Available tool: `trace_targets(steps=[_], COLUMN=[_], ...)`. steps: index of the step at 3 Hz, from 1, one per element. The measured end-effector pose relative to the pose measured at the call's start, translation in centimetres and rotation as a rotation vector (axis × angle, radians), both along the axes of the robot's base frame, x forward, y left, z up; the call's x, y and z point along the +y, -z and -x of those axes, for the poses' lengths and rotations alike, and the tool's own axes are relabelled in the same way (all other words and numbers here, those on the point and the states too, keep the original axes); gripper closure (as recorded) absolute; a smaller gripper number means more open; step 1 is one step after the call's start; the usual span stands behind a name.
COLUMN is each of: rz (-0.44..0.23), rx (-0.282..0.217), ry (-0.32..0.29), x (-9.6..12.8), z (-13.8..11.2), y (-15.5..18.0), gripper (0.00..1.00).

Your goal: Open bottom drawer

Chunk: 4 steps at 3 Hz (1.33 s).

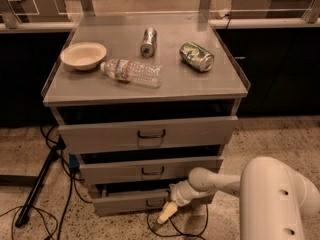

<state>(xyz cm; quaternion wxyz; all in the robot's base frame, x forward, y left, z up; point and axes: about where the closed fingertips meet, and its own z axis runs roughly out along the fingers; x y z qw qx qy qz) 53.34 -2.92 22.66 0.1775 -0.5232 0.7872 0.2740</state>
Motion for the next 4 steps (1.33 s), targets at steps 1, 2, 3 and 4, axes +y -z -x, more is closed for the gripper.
trace_targets(steps=[1, 2, 3, 4], rz=[0.002, 0.008, 0.007, 0.016], rx=[0.007, 0.030, 0.047, 0.076], ry=[-0.002, -0.008, -0.011, -0.037], x=[0.1, 0.4, 0.7, 0.9], z=[0.0, 0.0, -0.1, 0.7], y=[0.4, 1.7, 2.7, 3.6], gripper=[0.00, 0.00, 0.00, 0.00])
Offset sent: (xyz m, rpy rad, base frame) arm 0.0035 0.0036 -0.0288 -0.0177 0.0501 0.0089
